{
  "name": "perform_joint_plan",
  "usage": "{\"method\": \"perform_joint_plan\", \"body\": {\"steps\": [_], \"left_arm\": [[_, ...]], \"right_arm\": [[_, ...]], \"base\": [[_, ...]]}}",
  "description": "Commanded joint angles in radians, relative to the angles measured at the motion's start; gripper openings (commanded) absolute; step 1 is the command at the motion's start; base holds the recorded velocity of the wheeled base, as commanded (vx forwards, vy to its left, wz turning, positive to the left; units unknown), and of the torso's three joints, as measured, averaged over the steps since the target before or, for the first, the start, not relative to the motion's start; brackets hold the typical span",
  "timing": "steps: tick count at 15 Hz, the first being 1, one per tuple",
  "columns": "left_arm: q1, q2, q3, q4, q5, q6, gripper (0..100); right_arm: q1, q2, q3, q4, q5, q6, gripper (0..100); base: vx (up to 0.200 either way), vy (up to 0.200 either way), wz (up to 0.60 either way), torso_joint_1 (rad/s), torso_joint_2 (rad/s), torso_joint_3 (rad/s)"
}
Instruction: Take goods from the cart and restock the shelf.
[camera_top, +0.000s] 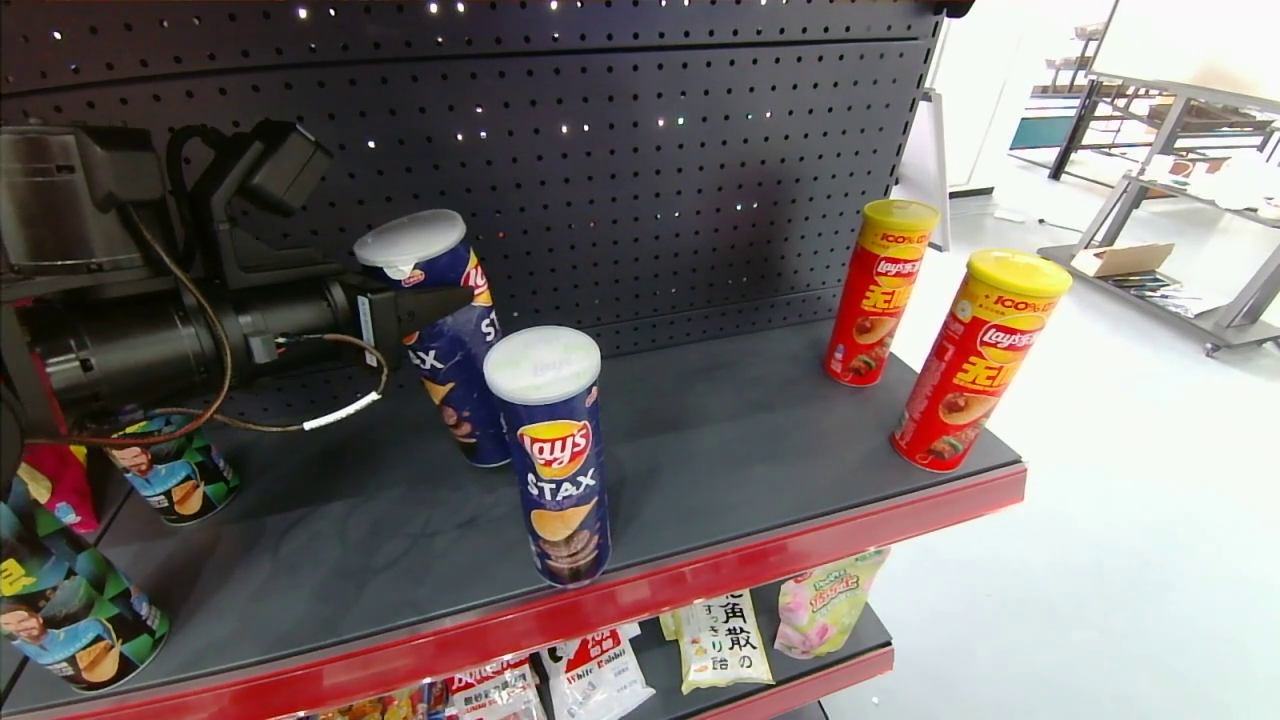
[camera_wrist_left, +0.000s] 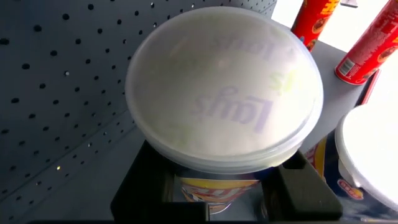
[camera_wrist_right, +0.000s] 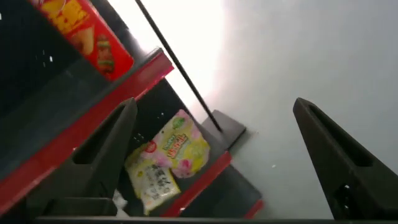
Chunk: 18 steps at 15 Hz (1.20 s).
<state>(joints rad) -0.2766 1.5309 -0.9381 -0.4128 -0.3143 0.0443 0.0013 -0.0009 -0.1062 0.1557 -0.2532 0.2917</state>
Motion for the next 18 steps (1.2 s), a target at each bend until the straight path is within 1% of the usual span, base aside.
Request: {"method": "perform_joint_plan", "body": {"steps": [1,2,3,4,5,7,9,17,18], "left_arm": [[-0.01,0.015,-0.018,0.0,0.001,0.0,0],[-0.01,0.014,-0.021,0.0,0.004,0.0,0],[-0.01,0.012,-0.022,0.0,0.004,0.0,0],[-0.012,0.009,-0.021,0.0,0.004,0.0,0],[-0.01,0.009,-0.022,0.0,0.004,0.0,0],[-0.01,0.008,-0.024,0.0,0.004,0.0,0],[-0.01,0.006,-0.025,-0.001,0.006,0.0,0],[-0.013,0.02,-0.033,-0.001,0.004,0.002,0],[-0.032,0.026,-0.031,-0.001,0.006,0.002,0]], "right_arm": [[0.0,0.001,0.036,-0.055,0.233,-0.22,100],[0.0,0.001,0.036,-0.055,0.269,-0.287,100],[0.0,0.001,0.036,-0.056,0.27,-0.333,100],[0.0,0.001,0.04,-0.059,0.264,-0.342,100],[0.0,0.001,0.056,-0.087,0.258,-0.338,100],[0.0,0.001,0.106,-0.156,0.298,-0.322,100],[0.0,0.001,0.106,-0.154,0.301,-0.293,100],[0.0,0.001,0.105,-0.154,0.301,-0.293,100],[0.0,0.001,0.105,-0.154,0.301,-0.293,100]], "base": [[0.0,0.0,0.0,0.0,0.0,0.0],[0.0,0.0,0.0,0.0,0.0,0.0],[0.0,0.0,0.0,0.0,0.0,0.0],[0.0,0.0,0.0,0.0,0.0,0.0],[0.0,0.0,0.0,0.0,0.0,0.0],[0.0,0.0,0.0,0.0,0.0,0.0],[0.0,0.0,0.0,0.0,0.0,0.0],[0.0,0.0,0.0,0.0,0.0,0.0],[0.0,0.0,0.0,0.0,0.0,0.0]]}}
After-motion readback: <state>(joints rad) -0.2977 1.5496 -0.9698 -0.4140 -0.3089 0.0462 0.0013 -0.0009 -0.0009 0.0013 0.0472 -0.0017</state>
